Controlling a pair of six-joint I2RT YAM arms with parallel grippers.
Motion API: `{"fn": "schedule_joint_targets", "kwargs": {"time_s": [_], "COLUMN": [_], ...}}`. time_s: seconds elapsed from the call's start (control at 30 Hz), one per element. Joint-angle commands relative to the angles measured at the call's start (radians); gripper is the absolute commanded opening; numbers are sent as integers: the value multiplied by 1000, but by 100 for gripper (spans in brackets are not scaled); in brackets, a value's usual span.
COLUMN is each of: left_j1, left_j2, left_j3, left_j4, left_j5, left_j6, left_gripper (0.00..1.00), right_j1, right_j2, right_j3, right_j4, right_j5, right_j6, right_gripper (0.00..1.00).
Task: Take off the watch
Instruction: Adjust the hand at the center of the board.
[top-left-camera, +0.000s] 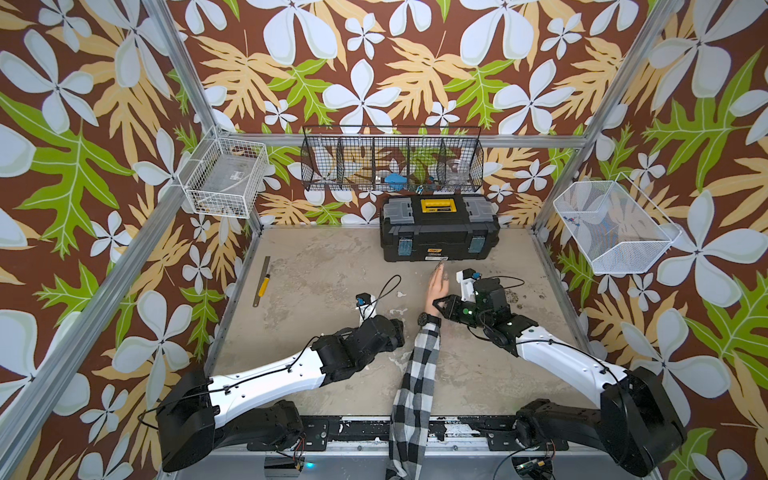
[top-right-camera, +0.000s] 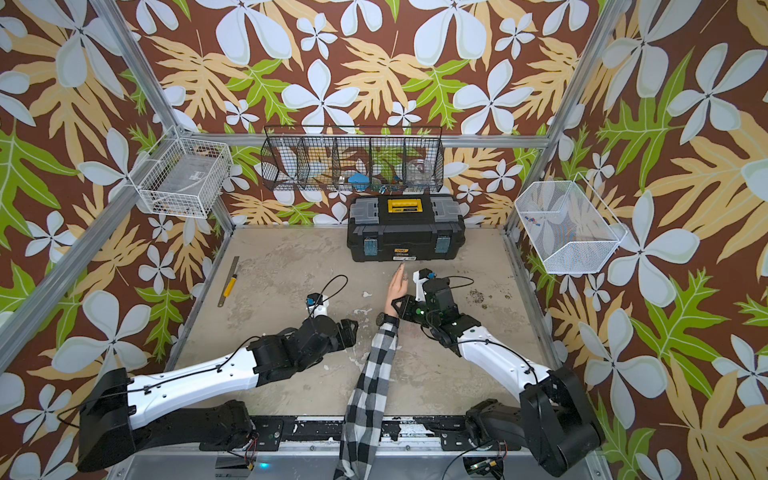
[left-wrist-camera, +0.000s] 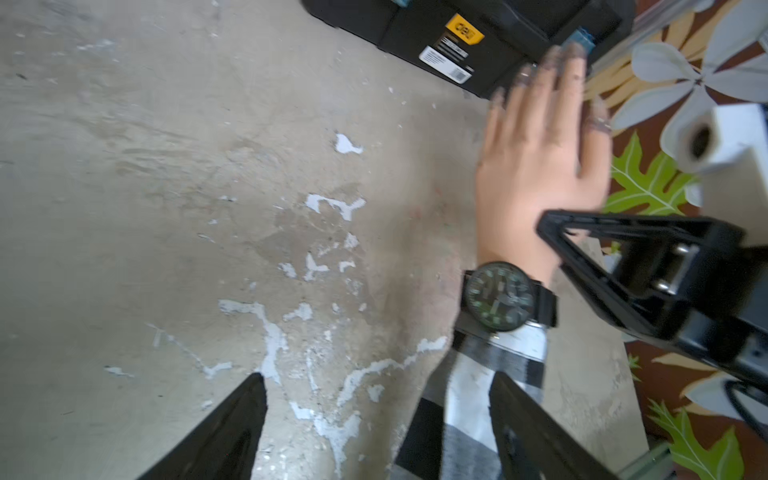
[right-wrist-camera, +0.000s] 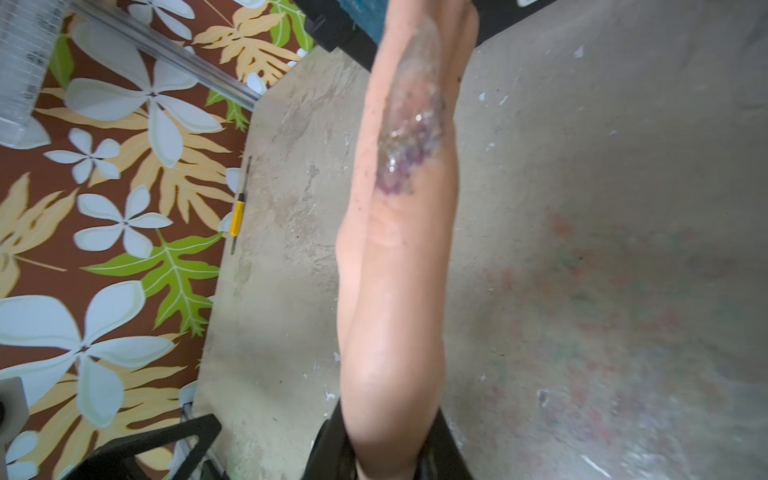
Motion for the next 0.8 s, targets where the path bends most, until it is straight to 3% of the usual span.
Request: {"fn": "schedule_joint_targets", "kwargs": {"time_s": [0.0,0.2,0.47,0.77], "left_j1": [45,118,184,302], "left_j2": [-37,-88,-123,-207], "left_j3": [-26,-69,-106,-164], "left_j4": [-36,-48,-41,-36], "left_j5": [-10,1,0,63], "left_j6": [35,76,108,128], "left_gripper": [86,87,87,88], "right_j1": [15,107,310,415], "right_j2": [-13,15,257,515], "right_j3": [57,170,361,516], "right_j4": [-200,-402,-619,-658], "right_j5": [184,411,706,756], "right_j6": [-102,-180,-201,-125], "right_gripper": [13,11,10,13]}}
